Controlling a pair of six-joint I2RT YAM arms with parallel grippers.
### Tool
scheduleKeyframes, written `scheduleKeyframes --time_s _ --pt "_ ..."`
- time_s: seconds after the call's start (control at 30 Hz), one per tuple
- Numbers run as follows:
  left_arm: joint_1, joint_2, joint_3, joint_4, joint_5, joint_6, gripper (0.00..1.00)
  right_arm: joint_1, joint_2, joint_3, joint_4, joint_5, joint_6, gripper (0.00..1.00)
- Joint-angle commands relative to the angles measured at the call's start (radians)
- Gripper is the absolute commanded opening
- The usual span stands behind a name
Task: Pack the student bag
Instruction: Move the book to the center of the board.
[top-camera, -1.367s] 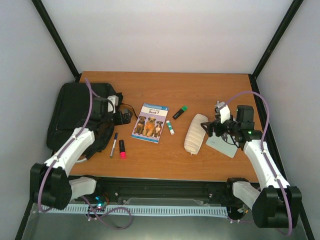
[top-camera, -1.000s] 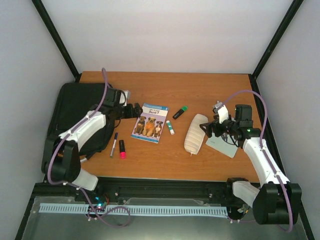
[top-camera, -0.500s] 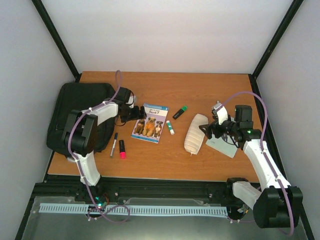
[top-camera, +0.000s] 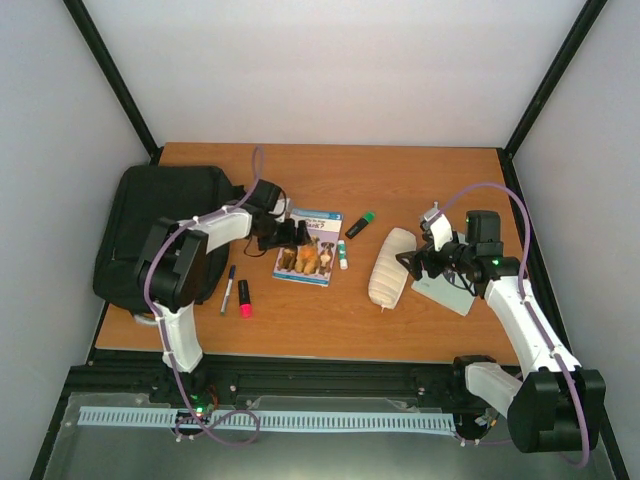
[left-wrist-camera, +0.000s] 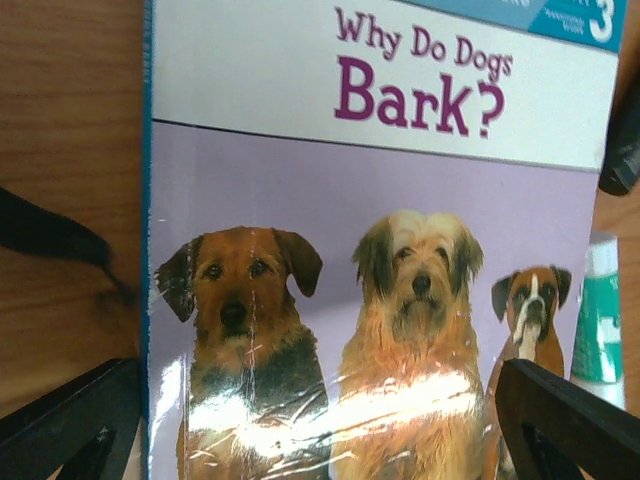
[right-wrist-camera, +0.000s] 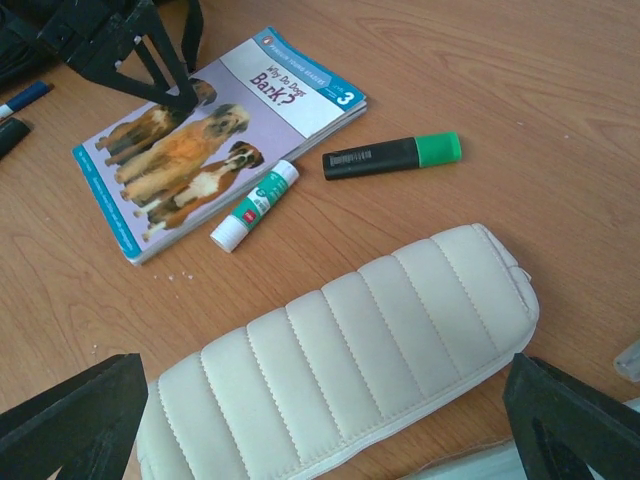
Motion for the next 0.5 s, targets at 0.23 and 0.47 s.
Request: scheduleKeyframes --time_s 0.23,0.47 --pt "-0.132 0.045 0.068 -0.03 0.038 -0.052 0.99 0.011 0.007 0.013 0.0 -0.011 -0.024 1.0" --pt "-0.204 0.112 0.137 -0.036 0.037 -0.052 0.98 0.01 0.008 0.012 0.0 -0.011 -0.025 1.0"
